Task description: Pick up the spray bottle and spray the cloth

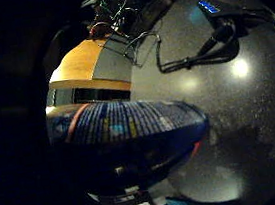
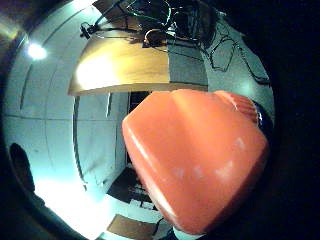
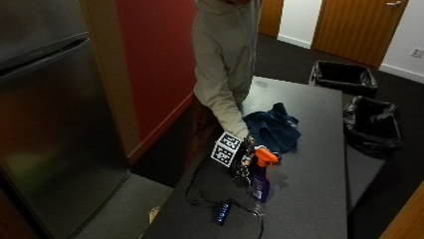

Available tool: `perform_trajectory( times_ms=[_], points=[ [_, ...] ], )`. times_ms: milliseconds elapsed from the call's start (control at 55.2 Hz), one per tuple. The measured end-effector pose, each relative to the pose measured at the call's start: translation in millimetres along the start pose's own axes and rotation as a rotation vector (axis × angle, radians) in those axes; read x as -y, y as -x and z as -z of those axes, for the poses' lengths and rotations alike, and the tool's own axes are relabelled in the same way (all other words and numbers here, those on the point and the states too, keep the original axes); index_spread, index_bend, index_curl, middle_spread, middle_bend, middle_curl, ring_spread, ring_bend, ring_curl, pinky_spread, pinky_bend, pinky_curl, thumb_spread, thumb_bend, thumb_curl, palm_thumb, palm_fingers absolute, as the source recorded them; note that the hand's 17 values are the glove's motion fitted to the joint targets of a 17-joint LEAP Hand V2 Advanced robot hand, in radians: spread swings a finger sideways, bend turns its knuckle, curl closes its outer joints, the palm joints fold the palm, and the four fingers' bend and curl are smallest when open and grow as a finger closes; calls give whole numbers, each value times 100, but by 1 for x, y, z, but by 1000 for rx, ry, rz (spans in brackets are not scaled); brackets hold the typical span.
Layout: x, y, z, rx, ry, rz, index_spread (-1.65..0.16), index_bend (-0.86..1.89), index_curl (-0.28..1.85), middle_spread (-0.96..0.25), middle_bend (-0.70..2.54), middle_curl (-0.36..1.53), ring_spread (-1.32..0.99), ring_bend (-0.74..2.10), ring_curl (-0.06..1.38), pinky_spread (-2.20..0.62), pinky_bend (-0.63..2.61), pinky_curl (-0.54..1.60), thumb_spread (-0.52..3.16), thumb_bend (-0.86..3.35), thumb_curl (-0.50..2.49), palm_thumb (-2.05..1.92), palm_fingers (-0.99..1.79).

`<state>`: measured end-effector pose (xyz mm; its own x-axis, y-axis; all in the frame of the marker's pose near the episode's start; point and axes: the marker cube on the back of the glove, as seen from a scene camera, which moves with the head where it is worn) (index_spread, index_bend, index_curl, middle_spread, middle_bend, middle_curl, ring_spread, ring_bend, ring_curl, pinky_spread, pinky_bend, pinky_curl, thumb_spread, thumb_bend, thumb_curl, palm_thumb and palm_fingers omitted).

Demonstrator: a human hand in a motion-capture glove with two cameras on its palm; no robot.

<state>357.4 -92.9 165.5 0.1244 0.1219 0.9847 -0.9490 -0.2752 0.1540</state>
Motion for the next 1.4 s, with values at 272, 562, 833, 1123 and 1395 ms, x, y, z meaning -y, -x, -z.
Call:
perform_trajectory(
  times_ms=[272, 562, 833, 1123, 1395],
  points=[
    [13, 2, -2, -31, -35, 9, -31, 22, 27, -12, 38, 39, -12, 60, 32, 5, 23, 29, 88, -1, 37, 69, 85],
    [43, 19, -29, -152, 173, 84, -22, 30, 41, -14, 47, 45, -20, 49, 35, -15, 26, 33, 51, 1, 54, 97, 135],
    [43, 83, -46, -440, 548, 459, -15, 43, 48, -13, 56, 49, -20, 52, 41, -26, 27, 37, 14, -3, 64, 99, 141],
    [-28, 188, -35, -761, 959, 1057, -13, 46, 51, -12, 61, 50, -21, 54, 43, -29, 28, 39, 2, -3, 68, 98, 140],
    [-84, 256, -12, -1089, 978, 1533, -13, 47, 51, -12, 62, 49, -21, 54, 44, -29, 29, 40, -2, -3, 70, 98, 140]
  ],
)
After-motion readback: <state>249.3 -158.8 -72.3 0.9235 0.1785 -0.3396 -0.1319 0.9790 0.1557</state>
